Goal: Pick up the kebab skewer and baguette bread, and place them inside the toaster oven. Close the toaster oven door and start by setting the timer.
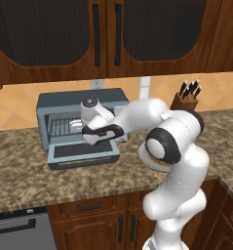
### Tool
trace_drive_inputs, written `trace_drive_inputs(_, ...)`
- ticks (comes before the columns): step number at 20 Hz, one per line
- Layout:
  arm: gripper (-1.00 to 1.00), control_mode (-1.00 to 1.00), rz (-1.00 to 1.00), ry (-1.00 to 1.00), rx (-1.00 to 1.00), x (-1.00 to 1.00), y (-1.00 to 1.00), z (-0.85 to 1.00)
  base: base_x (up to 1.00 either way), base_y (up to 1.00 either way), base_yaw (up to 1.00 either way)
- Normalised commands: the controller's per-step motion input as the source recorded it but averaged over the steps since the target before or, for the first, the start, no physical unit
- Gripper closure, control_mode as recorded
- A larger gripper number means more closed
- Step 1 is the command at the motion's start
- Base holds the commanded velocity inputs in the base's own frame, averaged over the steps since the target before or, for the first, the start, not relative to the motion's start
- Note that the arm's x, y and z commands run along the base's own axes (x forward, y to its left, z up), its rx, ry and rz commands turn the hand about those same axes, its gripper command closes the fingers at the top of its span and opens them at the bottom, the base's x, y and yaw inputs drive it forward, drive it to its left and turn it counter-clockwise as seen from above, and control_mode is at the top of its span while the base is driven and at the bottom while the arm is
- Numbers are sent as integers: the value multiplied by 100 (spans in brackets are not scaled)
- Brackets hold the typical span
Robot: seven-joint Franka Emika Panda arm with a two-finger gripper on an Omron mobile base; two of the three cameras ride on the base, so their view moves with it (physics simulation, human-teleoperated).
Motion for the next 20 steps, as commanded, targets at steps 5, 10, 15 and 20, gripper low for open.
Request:
trace_drive_inputs(5, -100, -100, 0, 0, 0, -75, 0, -63, 0, 0, 0)
trace_drive_inputs(10, -100, -100, 0, 1, 0, -83, 0, -63, 0, 0, 0)
trace_drive_inputs(15, -100, -100, 0, 3, 0, -75, 0, -52, 0, 0, 0)
trace_drive_inputs(20, -100, -100, 0, 11, 0, -60, 0, -28, 0, 0, 0)
